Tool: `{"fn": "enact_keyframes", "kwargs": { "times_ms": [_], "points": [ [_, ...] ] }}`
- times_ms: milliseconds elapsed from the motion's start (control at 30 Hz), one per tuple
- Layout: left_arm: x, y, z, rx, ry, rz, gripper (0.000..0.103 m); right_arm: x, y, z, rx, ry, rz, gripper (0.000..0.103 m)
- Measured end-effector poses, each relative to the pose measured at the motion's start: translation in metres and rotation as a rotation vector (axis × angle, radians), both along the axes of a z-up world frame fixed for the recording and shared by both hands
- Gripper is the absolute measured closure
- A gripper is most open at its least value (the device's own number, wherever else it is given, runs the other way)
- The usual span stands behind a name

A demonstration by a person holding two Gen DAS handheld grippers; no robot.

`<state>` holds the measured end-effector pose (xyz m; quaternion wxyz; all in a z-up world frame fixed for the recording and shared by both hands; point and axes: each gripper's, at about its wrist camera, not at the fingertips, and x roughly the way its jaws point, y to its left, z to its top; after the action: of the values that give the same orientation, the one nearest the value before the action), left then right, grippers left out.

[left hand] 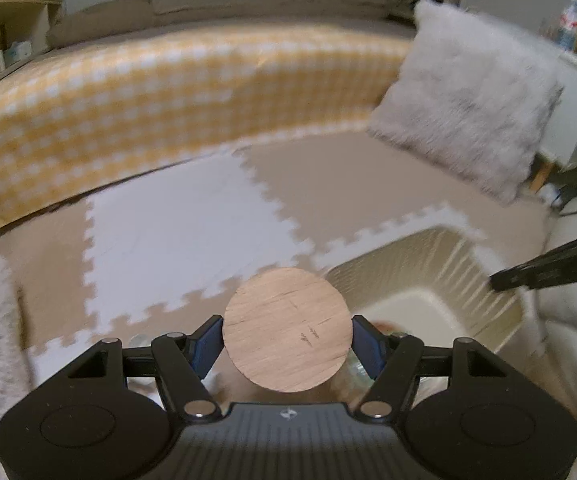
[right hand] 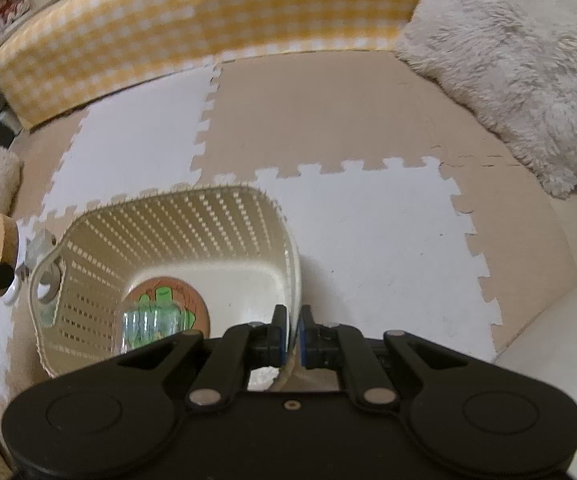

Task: Organize rigid objects
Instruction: 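Lift the wooden lid with the left tool over the basket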

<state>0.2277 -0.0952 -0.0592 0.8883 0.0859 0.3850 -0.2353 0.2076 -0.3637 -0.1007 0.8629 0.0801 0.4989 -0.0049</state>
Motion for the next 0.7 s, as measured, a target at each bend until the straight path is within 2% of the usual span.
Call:
{"fn": "enact_keyframes", "kwargs": {
  "times_ms": [133, 233, 433, 600, 700],
  "points": [
    [-0.007, -0.023, 0.005, -0.092, 0.005, -0.054, 0.034, -0.004, -0.008, 0.008, 0.042, -0.038, -0.027, 0.097],
    [-0.008, -0.039, 0.000, -0.131, 0.028, -0.087, 0.034, -0.004, -0.011, 0.010, 0.054, -0.054, -0.037, 0.098],
    [-0.011, -0.075, -0.020, -0.137, 0.067, -0.139, 0.034, -0.004, -0.010, 0.012, 0.043, -0.074, -0.033, 0.099],
    [-0.008, -0.088, -0.041, -0.123, 0.091, -0.157, 0.034, -0.004, -0.012, 0.012, 0.050, -0.069, -0.039, 0.099],
    [-0.004, -0.090, -0.050, -0.147, 0.113, -0.140, 0.034, -0.004, -0.011, 0.013, 0.050, -0.069, -0.040, 0.099]
  ]
}}
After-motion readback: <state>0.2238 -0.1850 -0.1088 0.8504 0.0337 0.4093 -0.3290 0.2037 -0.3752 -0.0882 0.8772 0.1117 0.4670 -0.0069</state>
